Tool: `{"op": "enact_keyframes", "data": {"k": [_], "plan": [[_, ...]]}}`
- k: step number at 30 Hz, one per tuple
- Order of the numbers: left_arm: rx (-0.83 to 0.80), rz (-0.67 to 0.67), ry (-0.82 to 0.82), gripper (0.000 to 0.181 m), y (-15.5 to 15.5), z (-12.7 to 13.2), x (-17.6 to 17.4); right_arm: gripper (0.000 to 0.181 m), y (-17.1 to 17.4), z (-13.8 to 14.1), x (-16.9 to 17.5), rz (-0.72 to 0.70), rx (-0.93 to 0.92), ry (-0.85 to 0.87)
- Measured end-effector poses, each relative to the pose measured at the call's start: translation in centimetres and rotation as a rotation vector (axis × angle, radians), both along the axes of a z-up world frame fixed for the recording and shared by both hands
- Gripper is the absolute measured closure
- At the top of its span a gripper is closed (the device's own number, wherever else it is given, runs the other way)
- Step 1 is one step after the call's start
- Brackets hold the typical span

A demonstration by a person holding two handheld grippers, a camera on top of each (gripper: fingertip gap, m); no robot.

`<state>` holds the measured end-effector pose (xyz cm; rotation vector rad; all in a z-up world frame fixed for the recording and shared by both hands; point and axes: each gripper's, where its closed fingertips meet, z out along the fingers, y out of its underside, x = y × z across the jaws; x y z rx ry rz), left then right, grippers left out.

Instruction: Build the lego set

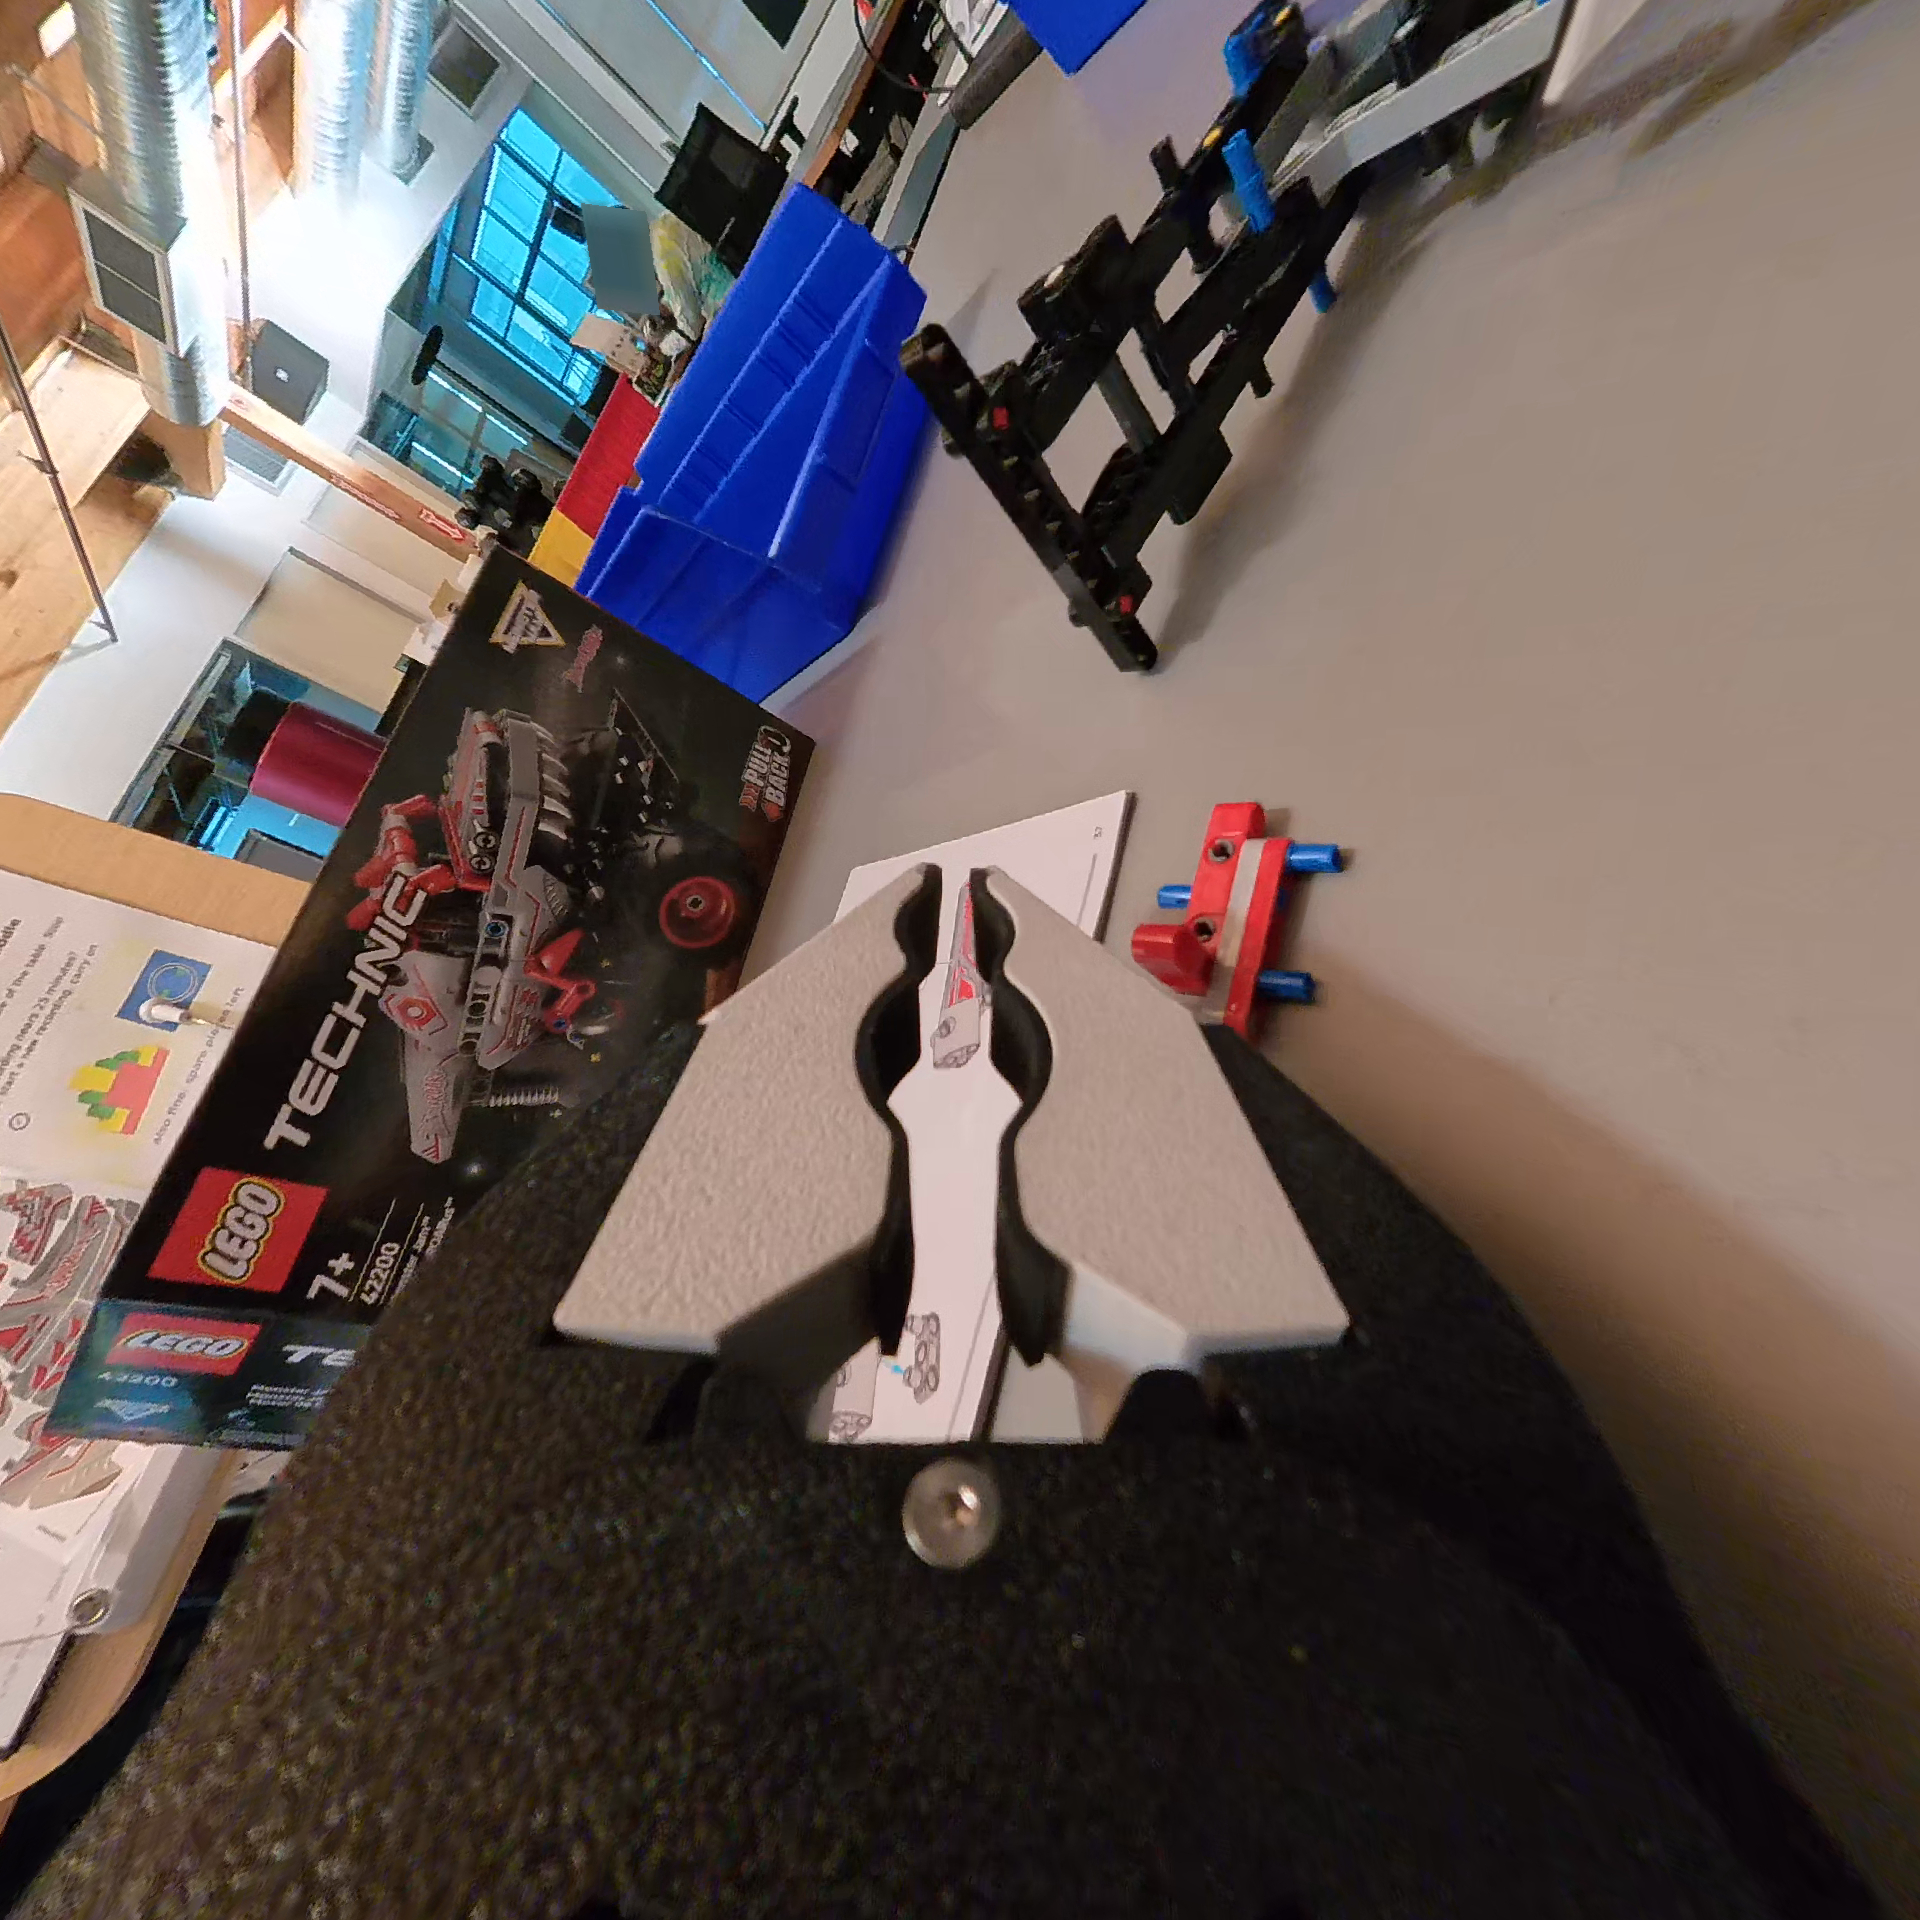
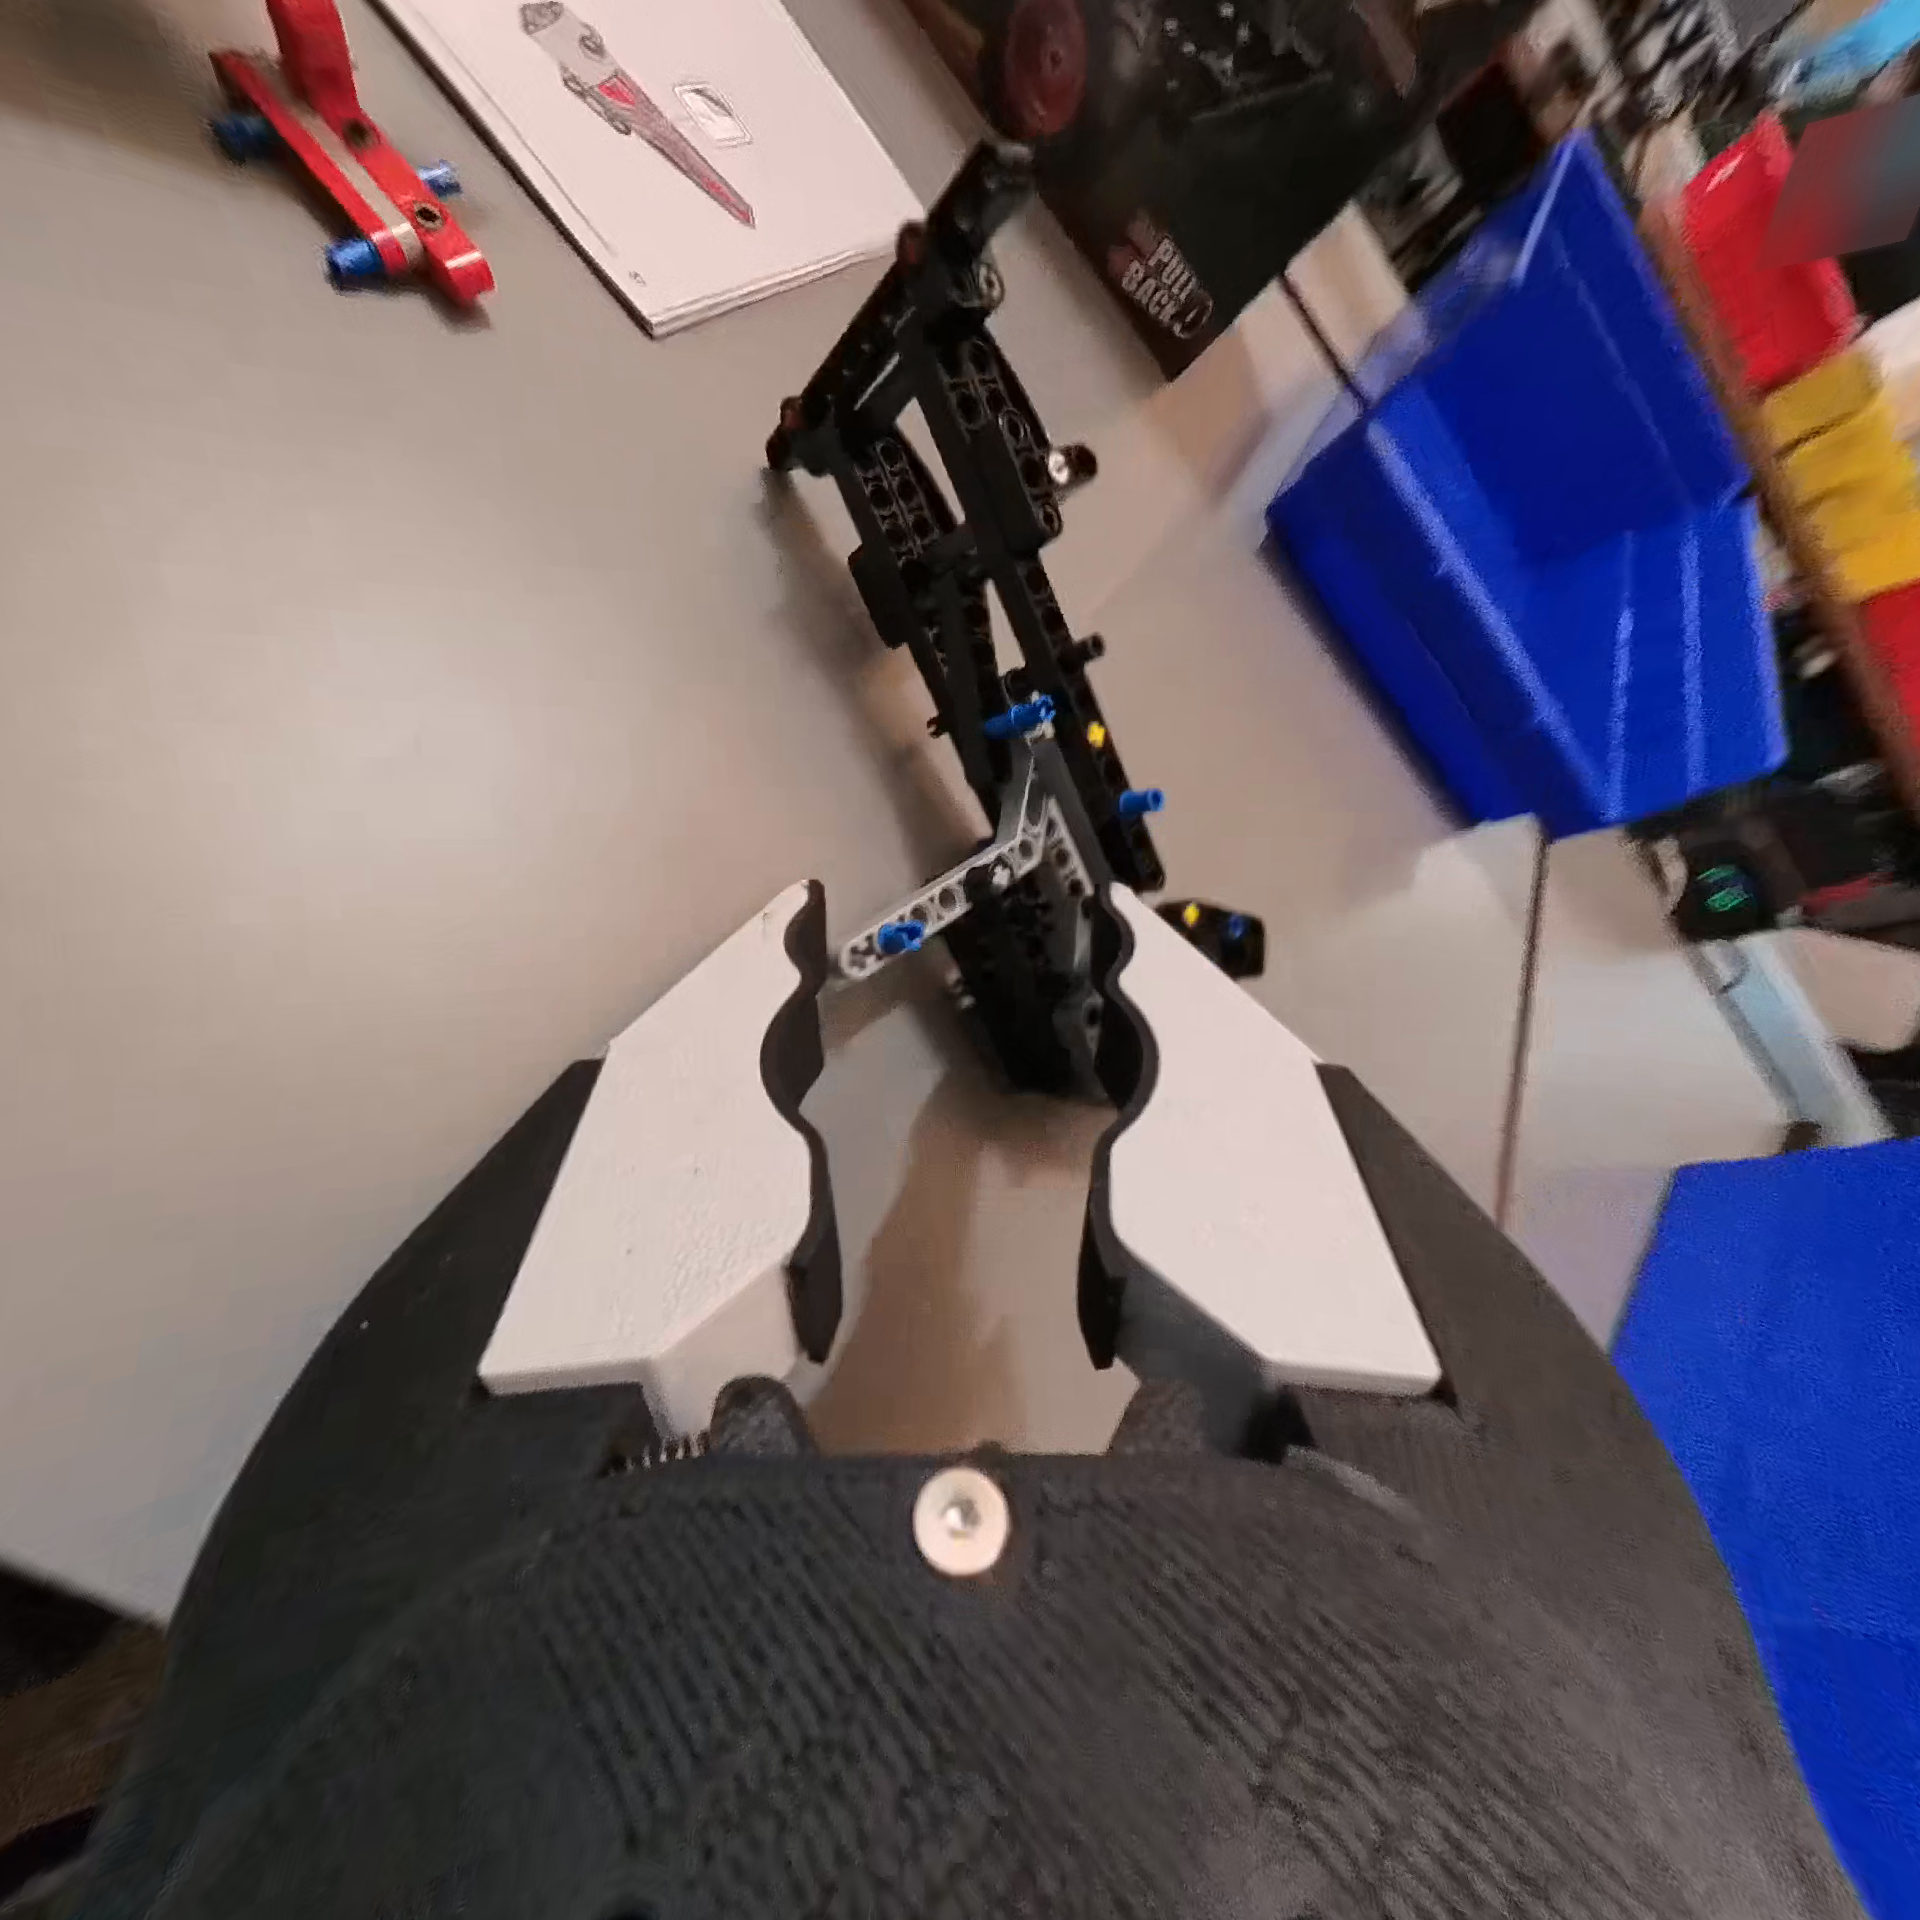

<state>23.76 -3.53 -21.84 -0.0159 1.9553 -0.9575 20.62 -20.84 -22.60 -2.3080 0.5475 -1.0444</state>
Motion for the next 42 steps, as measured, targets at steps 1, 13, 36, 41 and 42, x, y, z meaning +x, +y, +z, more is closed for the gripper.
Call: {"op": "enact_keyframes", "data": {"k": [1,13,36,41,42], "plan": [[-0.007,-0.014,0.000,0.178,-0.2,0.2,-0.2,0.133,-0.2,-0.1,-0.4,-0.016,0.031,0.039],[0.129,-0.223,-0.128,0.181,-3.9,0.1,-4.4,0.137,-0.7,-2.0,-1.0,-0.200,0.276,0.206],[0.138,-0.190,-0.091,0.181,-3.1,-0.1,-3.8,0.145,3.3,-2.9,-1.3,-0.098,0.229,0.236],[0.059,-0.146,0.076,0.172,-1.2,0.1,-2.6,0.144,3.3,-2.2,-2.3,-0.069,0.245,0.259],[0.048,-0.143,0.140,0.167,-0.7,-0.1,-2.5,0.144,3.3,-2.1,-2.4,-0.064,0.247,0.262]]}}
